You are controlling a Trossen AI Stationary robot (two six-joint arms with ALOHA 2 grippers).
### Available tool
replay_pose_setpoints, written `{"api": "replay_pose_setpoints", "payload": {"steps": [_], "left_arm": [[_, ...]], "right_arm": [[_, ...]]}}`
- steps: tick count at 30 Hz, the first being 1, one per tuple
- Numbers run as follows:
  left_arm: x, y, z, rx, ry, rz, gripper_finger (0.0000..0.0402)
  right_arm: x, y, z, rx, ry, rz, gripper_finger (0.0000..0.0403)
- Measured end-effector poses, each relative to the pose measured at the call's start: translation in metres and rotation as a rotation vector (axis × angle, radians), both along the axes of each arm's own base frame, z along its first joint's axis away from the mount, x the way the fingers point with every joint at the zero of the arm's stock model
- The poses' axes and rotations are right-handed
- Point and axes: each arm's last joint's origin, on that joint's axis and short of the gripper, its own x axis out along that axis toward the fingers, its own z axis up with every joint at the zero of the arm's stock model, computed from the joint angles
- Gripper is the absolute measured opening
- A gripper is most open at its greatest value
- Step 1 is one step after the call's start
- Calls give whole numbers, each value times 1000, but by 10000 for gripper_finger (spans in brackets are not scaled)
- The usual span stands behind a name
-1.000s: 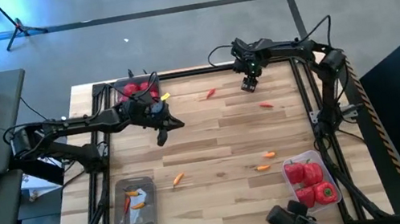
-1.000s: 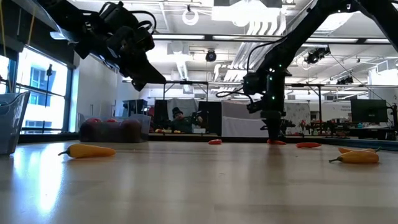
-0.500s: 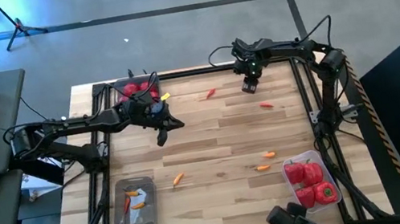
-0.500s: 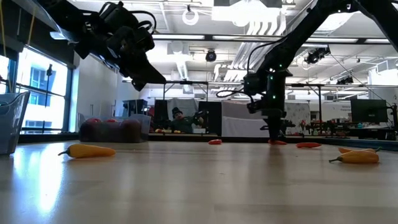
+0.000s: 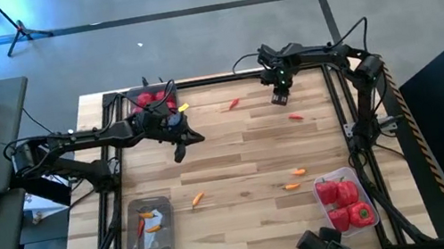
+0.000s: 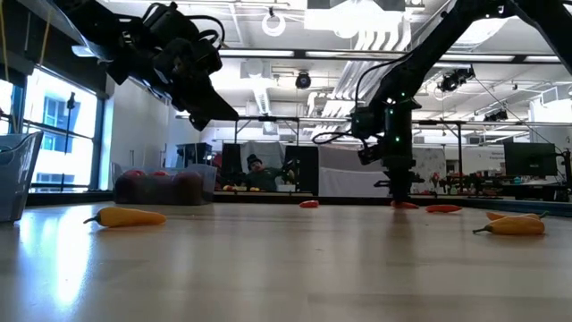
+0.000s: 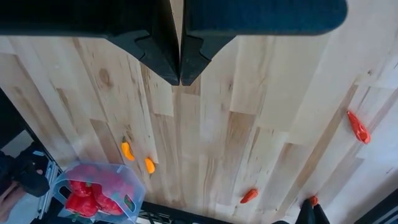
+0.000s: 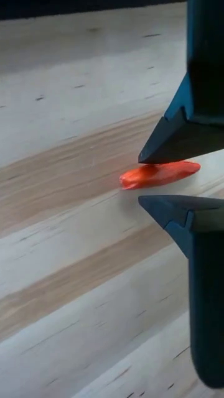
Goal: Sort produce into baskets
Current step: Put the orange chili pepper into the bottom black bin
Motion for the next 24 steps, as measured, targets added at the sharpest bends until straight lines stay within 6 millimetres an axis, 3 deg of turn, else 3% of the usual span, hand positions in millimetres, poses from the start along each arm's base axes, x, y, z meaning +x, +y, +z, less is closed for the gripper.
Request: {"api": "replay_pose_setpoints", "payload": {"steps": [7, 14, 18, 24], "left_arm": [[0, 0, 0, 34, -3, -18, 0], [0, 0, 0, 31, -3, -16, 0], [0, 0, 0, 31, -2, -12, 0], [0, 1, 0, 33, -2, -4, 0]], "right_arm": [[1, 1, 0, -1, -1, -22, 110], [2, 1, -3, -16, 20, -40, 109], [5, 3, -8, -40, 73, -4, 87], [10, 8, -6, -50, 68, 16, 17]]}}
